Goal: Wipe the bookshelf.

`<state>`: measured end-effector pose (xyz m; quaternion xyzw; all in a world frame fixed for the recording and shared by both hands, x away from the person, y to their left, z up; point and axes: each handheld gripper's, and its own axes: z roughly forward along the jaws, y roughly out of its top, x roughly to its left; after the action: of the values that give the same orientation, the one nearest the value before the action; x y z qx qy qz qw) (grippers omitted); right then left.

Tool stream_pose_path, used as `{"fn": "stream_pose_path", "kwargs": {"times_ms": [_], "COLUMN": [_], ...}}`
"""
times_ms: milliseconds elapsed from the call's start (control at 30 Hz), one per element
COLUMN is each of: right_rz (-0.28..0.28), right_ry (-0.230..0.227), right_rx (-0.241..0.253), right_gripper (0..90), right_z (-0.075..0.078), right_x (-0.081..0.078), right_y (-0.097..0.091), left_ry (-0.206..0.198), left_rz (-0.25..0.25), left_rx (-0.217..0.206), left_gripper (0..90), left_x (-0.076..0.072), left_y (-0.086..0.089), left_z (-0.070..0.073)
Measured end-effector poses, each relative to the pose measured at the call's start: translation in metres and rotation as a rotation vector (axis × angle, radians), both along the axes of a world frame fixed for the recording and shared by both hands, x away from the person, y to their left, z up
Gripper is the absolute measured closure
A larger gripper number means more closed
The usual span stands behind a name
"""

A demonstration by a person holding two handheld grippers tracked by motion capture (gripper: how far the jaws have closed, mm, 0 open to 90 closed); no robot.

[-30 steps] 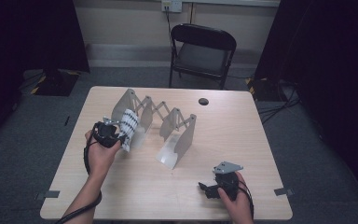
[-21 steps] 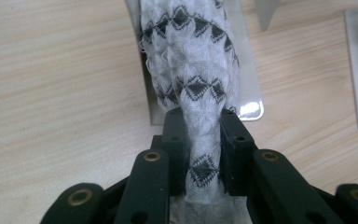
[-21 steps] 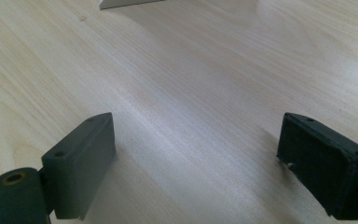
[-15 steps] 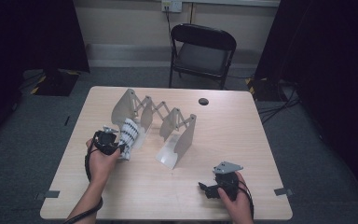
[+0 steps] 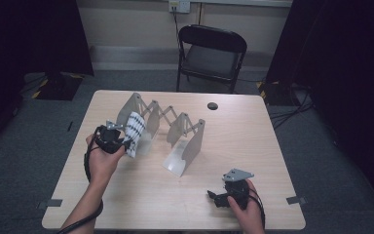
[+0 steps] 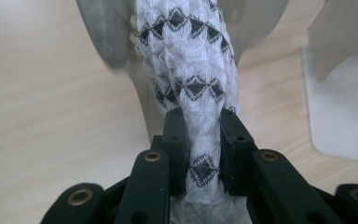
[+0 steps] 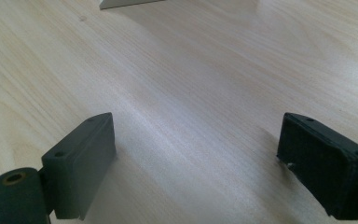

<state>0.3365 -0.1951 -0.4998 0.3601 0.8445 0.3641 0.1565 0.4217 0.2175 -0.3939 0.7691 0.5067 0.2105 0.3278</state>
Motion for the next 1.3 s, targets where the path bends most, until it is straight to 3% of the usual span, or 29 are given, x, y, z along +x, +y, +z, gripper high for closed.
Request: {"fn": "stream_pose_path", "kwargs": {"times_ms": [167, 300, 333, 500, 833, 1100, 1300], "right_rz": [-0.001, -0.001, -0.001, -0.001, 0.003, 0.003, 0.005], "right_ry": [0.0, -0.001, -0.001, -0.001, -0.002, -0.001, -0.002], "right_rx": [0.001, 0.0, 0.0, 0.0, 0.001, 0.001, 0.001], "right_gripper": [10.6, 10.6, 10.6, 10.6, 10.6, 10.6, 10.6], "right_z": [0.0, 0.0, 0.0, 0.0, 0.0, 0.0, 0.0], "right_x": [0.0, 0.0, 0.0, 0.0, 0.0, 0.0, 0.0], "right_y": [0.0, 0.0, 0.0, 0.0, 0.001, 0.001, 0.001], "left_ry": [-0.072, -0.086, -0.08, -0.047, 0.027, 0.088, 0.132], "left_rz": [0.003, 0.03, 0.027, 0.039, 0.04, 0.045, 0.046], "left_rx": [0.014, 0.055, 0.066, 0.043, 0.035, 0.061, 0.055], "left_gripper": [75.4, 75.3, 75.3, 75.3, 75.3, 75.3, 75.3], "left_x": [0.002, 0.003, 0.002, 0.002, 0.009, 0.013, 0.013], "left_y": [0.002, 0.009, 0.011, 0.013, 0.005, 0.0, -0.003], "left_z": [0.045, 0.057, 0.055, 0.029, -0.015, -0.05, -0.07]}}
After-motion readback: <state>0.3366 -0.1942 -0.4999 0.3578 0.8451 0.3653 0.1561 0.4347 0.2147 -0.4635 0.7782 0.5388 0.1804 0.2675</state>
